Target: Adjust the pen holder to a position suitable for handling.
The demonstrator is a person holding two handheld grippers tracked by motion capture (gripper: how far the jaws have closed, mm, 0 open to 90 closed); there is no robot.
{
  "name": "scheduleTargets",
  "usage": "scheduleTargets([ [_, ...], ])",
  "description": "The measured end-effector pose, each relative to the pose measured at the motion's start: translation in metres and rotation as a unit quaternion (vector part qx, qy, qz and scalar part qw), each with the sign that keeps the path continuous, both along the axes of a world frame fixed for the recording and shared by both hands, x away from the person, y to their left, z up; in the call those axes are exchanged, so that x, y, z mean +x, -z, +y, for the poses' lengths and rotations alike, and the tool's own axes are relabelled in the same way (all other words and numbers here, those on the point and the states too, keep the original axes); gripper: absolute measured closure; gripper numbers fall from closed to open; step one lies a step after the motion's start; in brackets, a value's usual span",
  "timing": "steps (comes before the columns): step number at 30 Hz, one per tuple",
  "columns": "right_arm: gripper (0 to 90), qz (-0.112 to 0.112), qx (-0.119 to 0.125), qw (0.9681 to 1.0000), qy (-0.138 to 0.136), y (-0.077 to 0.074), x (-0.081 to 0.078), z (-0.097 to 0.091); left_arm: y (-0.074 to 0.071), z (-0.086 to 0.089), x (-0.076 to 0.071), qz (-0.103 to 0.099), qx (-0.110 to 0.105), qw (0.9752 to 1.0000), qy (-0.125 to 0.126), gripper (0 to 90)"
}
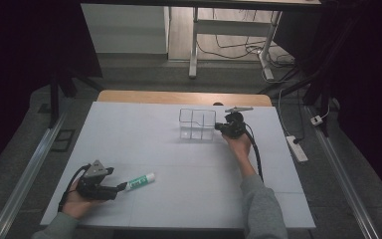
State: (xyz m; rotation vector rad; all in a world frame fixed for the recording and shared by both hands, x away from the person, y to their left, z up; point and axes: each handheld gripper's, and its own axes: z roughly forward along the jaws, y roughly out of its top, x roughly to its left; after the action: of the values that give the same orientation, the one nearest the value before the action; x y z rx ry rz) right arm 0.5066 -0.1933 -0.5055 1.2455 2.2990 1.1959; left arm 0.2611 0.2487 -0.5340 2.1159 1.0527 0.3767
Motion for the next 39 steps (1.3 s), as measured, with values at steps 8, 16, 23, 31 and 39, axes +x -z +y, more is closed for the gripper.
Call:
scheduleTargets([
  [8, 88.9, 0.004, 0.003, 0.9999, -0.013, 0.001, 0.002, 0.015, 0.000, 0.000, 0.000, 0.000, 0.001, 1.0000, 0.002, 21.8],
  [16, 88.9, 0.010, -0.002, 0.9996, -0.025, 0.001, 0.002, 0.030, 0.000, 0.000, 0.000, 0.001, 0.002, 1.0000, 0.005, 21.8],
  [23, 88.9, 0.015, -0.011, 0.9991, -0.038, 0.003, 0.000, 0.044, 0.000, -0.001, 0.000, 0.003, 0.003, 1.0000, 0.007, 21.9],
  [31, 88.9, 0.018, -0.016, 0.9978, -0.061, 0.005, -0.005, 0.061, 0.001, -0.001, 0.000, 0.004, 0.004, 0.9999, 0.009, 21.8],
  [39, 88.9, 0.005, -0.031, 0.9972, -0.068, 0.001, -0.006, 0.061, 0.001, 0.000, 0.000, 0.004, 0.003, 1.0000, 0.008, 21.9],
])
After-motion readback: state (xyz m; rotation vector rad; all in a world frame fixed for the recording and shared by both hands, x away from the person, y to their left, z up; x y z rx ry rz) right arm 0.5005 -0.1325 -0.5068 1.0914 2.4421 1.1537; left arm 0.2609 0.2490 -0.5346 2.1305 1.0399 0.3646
